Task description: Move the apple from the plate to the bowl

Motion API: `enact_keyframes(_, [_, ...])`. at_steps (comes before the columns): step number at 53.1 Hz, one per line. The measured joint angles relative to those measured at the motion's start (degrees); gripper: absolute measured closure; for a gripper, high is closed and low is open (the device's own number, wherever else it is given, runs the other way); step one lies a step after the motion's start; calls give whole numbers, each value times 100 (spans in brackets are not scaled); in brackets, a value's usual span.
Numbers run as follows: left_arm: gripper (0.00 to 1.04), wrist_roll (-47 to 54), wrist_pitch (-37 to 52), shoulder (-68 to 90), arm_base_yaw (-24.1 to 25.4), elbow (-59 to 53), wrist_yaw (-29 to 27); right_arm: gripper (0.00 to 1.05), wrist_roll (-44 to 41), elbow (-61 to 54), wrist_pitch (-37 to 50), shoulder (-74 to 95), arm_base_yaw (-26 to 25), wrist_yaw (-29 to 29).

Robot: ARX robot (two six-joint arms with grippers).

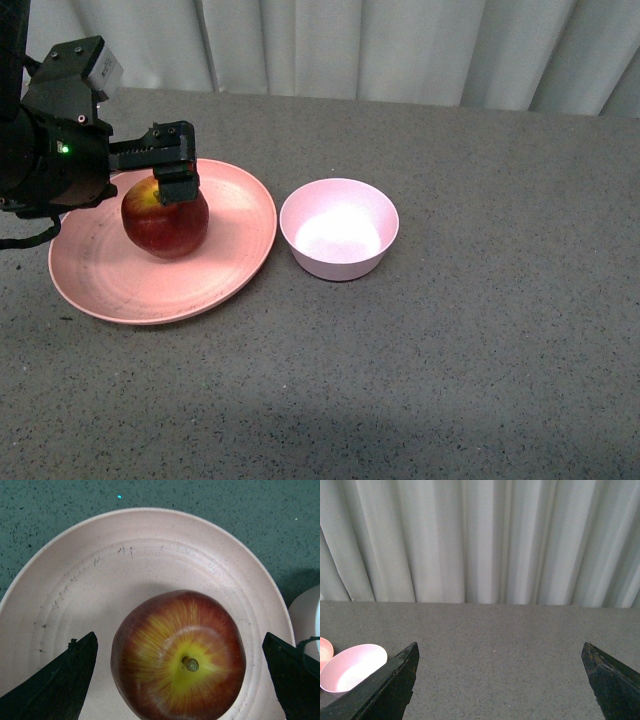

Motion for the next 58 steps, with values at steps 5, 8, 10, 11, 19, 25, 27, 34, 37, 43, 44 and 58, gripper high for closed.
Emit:
enact_keyframes(5, [7,37,-142,44,-7,0,-7,9,0,0,0,0,0,0])
enact_keyframes(8, [7,55,-175,74,-7,0,-13,9,0,0,2,0,0,2])
enact_keyframes(10, [7,76,-179,103,-7,0,-39,9,0,0,2,0,0,0])
enact_keyframes(11, [7,87,-177,111,-7,0,-57,9,0,0,0,0,0,0])
enact_keyframes(19, [8,240,-205,197,0,-2,-107,9,0,0,0,0,0,0])
enact_keyframes(25, [23,238,-203,190,0,-2,-101,9,0,0,2,0,0,0])
enact_keyframes(27, [27,238,-203,177,0,-4,-96,9,0,0,0,0,0,0])
enact_keyframes(34, [32,280,-157,24,-76,-76,-90,9,0,0,0,0,0,0])
enact_keyframes(37, [32,317,-125,-140,-192,-92,-48,9,0,0,0,0,0,0])
enact_keyframes(43, [32,319,-116,-428,-444,-52,50,9,0,0,2,0,0,0])
enact_keyframes(44, [32,317,-116,-481,-509,-28,57,9,0,0,2,0,0,0])
enact_keyframes(58, [32,492,-120,-483,-1154,385,50,9,0,0,0,0,0,0])
